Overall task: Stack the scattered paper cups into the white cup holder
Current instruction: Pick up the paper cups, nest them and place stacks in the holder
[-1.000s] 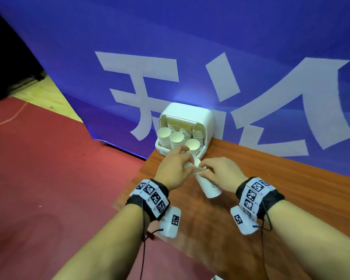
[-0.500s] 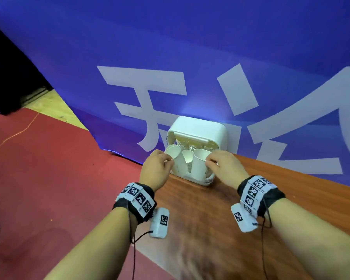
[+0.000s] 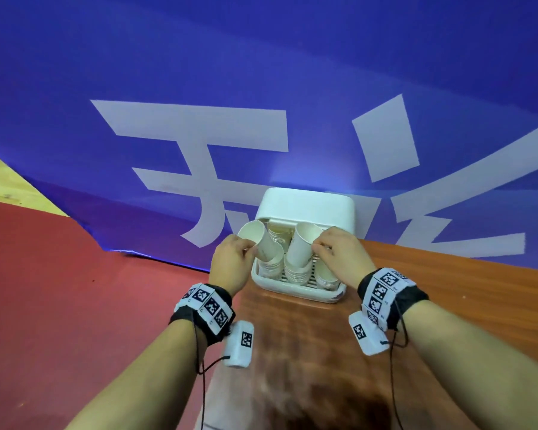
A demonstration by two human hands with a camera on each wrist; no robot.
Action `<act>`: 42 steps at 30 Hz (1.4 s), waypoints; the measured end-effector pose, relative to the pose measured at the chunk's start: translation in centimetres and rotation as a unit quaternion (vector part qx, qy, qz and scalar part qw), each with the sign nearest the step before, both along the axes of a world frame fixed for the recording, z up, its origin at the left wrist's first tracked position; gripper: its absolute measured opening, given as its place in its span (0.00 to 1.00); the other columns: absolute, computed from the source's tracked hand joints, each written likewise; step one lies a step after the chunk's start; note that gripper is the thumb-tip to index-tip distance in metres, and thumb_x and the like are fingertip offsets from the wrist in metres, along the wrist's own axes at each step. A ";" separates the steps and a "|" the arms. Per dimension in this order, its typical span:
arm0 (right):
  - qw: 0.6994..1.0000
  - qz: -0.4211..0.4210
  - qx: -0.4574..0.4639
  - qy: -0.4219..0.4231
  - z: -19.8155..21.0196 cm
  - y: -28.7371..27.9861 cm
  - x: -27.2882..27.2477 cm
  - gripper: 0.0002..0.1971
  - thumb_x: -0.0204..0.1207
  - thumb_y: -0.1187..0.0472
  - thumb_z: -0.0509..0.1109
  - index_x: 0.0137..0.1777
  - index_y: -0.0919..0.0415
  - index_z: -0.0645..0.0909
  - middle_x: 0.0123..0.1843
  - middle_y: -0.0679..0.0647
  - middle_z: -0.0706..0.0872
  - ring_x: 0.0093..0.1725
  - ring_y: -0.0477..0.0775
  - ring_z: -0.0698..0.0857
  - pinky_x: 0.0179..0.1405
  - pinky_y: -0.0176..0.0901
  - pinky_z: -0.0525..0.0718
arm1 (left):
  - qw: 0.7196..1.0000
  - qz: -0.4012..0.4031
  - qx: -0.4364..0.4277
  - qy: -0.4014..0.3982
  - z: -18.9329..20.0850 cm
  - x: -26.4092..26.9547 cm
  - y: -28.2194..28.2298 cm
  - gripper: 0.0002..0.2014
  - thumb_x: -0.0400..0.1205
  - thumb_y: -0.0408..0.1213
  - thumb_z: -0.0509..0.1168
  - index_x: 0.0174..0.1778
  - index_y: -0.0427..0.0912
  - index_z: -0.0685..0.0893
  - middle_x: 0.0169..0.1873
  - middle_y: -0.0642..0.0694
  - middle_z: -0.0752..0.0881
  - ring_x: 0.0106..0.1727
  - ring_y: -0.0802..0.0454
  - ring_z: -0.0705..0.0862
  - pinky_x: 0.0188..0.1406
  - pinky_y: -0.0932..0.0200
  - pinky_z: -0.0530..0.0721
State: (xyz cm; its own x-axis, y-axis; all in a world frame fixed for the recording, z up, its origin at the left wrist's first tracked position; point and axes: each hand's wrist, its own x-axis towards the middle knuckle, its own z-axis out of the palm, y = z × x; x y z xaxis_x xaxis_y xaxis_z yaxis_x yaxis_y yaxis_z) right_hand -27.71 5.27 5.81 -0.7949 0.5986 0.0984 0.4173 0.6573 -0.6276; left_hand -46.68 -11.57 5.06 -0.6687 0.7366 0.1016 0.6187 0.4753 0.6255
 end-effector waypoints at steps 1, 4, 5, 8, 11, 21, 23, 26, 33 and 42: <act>1.000 -0.003 0.007 -0.009 -0.1 0.1 -0.4 0.10 0.81 0.56 0.66 0.47 0.57 0.89 0.47 0.50 0.83 0.51 0.52 0.81 0.55 0.47 0.78 | 1.000 -0.014 -0.007 -0.005 -0.2 -0.6 0.4 0.07 0.81 0.40 0.67 0.46 0.45 0.91 0.43 0.47 0.84 0.44 0.49 0.81 0.44 0.57 0.76; 0.998 -0.009 0.027 -0.050 -0.6 0.5 -1.2 0.10 0.81 0.54 0.66 0.48 0.55 0.89 0.49 0.50 0.83 0.54 0.52 0.80 0.58 0.49 0.78 | 0.998 -0.057 -0.023 -0.012 -0.8 -1.8 1.7 0.07 0.81 0.38 0.67 0.46 0.44 0.91 0.43 0.47 0.83 0.45 0.49 0.81 0.47 0.54 0.79; 0.997 -0.010 0.035 -0.067 -0.8 0.6 -1.4 0.11 0.82 0.54 0.65 0.49 0.55 0.89 0.50 0.49 0.83 0.55 0.51 0.80 0.58 0.50 0.78 | 0.997 -0.070 -0.028 -0.012 -1.1 -2.2 2.1 0.07 0.81 0.38 0.67 0.45 0.44 0.91 0.42 0.47 0.83 0.45 0.49 0.81 0.47 0.54 0.80; 0.994 -0.003 0.048 -0.103 -1.8 0.6 -1.9 0.12 0.82 0.53 0.63 0.49 0.54 0.88 0.51 0.48 0.82 0.55 0.49 0.78 0.51 0.47 0.79 | 0.993 -0.099 -0.061 0.003 -2.4 -2.9 2.9 0.08 0.79 0.36 0.66 0.40 0.44 0.90 0.40 0.47 0.82 0.43 0.49 0.81 0.45 0.50 0.82; 0.992 0.016 0.056 -0.113 -2.7 0.6 -2.3 0.12 0.82 0.53 0.64 0.47 0.54 0.89 0.49 0.46 0.81 0.54 0.48 0.78 0.47 0.41 0.74 | 0.989 -0.122 -0.085 0.011 -3.8 -3.1 3.6 0.08 0.79 0.37 0.65 0.38 0.41 0.89 0.40 0.45 0.82 0.43 0.46 0.81 0.44 0.47 0.82; 0.982 0.055 0.079 -0.165 -6.1 0.7 -3.5 0.13 0.82 0.49 0.62 0.49 0.49 0.88 0.72 0.44 0.76 0.62 0.50 0.81 0.50 0.44 0.78 | 0.972 -0.182 -0.136 0.053 -6.9 -3.6 5.0 0.12 0.82 0.44 0.64 0.39 0.43 0.89 0.41 0.43 0.83 0.45 0.43 0.82 0.40 0.51 0.80; 0.981 0.066 0.080 -0.163 -6.2 0.9 -3.6 0.13 0.82 0.49 0.63 0.50 0.50 0.88 0.72 0.45 0.76 0.63 0.51 0.80 0.53 0.45 0.78 | 0.970 -0.185 -0.147 0.059 -7.3 -3.6 5.1 0.12 0.82 0.44 0.63 0.40 0.43 0.90 0.42 0.43 0.83 0.46 0.43 0.82 0.39 0.54 0.78; 0.982 0.076 0.080 -0.154 -6.6 1.2 -3.6 0.13 0.82 0.50 0.63 0.50 0.52 0.89 0.69 0.46 0.78 0.63 0.52 0.80 0.58 0.47 0.78 | 0.969 -0.183 -0.159 0.054 -7.8 -3.6 5.2 0.12 0.82 0.43 0.63 0.43 0.44 0.90 0.44 0.44 0.84 0.47 0.43 0.82 0.40 0.54 0.79; 0.987 0.085 0.086 -0.110 -7.6 1.3 -3.7 0.11 0.80 0.52 0.66 0.46 0.54 0.89 0.54 0.46 0.85 0.55 0.55 0.80 0.56 0.51 0.79 | 0.970 -0.167 -0.178 0.019 -8.6 -3.6 5.3 0.11 0.82 0.43 0.64 0.42 0.45 0.90 0.45 0.45 0.84 0.47 0.44 0.83 0.40 0.56 0.77; 0.986 0.091 0.079 -0.111 -9.2 1.3 -2.7 0.12 0.79 0.53 0.67 0.43 0.55 0.90 0.55 0.50 0.86 0.59 0.57 0.81 0.61 0.55 0.78 | 0.970 -0.156 -0.187 -0.015 -9.2 -4.0 5.2 0.11 0.83 0.46 0.64 0.42 0.47 0.90 0.47 0.48 0.84 0.49 0.46 0.82 0.44 0.55 0.77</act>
State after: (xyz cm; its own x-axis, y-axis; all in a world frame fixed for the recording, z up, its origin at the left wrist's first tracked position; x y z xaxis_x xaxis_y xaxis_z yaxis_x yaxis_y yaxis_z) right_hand -30.44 6.55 -3.42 -0.9001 0.4356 -0.0092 0.3993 0.8163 -0.4173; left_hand -50.67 -6.35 -4.17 -0.4053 0.8854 -0.2277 0.7536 0.4646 0.4650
